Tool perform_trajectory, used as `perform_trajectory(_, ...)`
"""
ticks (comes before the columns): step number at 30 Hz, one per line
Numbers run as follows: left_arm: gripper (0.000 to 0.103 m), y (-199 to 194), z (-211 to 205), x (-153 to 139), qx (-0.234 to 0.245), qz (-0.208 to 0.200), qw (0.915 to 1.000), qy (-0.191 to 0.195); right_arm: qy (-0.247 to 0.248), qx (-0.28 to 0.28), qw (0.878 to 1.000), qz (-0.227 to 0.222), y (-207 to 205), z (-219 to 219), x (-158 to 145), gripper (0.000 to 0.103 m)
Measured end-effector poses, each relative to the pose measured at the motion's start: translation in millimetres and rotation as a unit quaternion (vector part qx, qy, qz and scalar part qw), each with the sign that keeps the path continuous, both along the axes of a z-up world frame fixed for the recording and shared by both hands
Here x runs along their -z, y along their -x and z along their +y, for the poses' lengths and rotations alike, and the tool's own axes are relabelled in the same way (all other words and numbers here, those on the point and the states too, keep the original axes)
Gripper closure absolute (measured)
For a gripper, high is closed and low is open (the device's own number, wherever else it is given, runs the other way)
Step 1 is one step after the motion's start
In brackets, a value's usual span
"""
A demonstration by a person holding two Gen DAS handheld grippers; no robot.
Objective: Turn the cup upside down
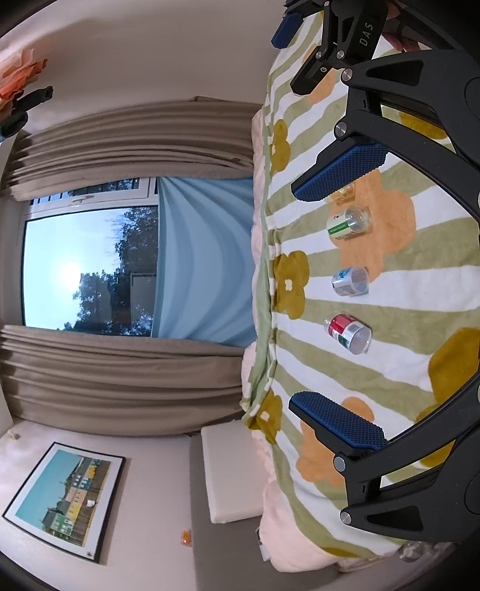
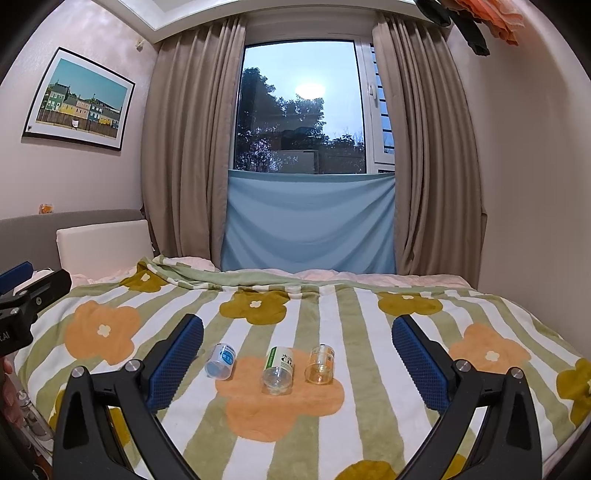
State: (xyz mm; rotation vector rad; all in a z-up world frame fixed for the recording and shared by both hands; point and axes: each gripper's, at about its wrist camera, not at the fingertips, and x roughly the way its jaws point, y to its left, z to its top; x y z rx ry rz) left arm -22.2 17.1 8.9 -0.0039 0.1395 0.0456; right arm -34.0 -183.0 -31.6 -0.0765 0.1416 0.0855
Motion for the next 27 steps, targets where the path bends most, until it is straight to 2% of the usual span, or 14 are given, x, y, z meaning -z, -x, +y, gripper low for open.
perform_trajectory(14,0.0,-4.9,-2.0,-1.0,-0.003,0.015,0.9999,-0.001,-0.005,0.008,1.0,-0.011,5.8,0.5,-0.2,0.001)
perform_trajectory(27,0.0,-10.0,-0.6,0.0,-0.004,0.029,0.9996,0.004,-0.019,0.015,1.0,-0.003,3.5,-11.2,2.0,0.001)
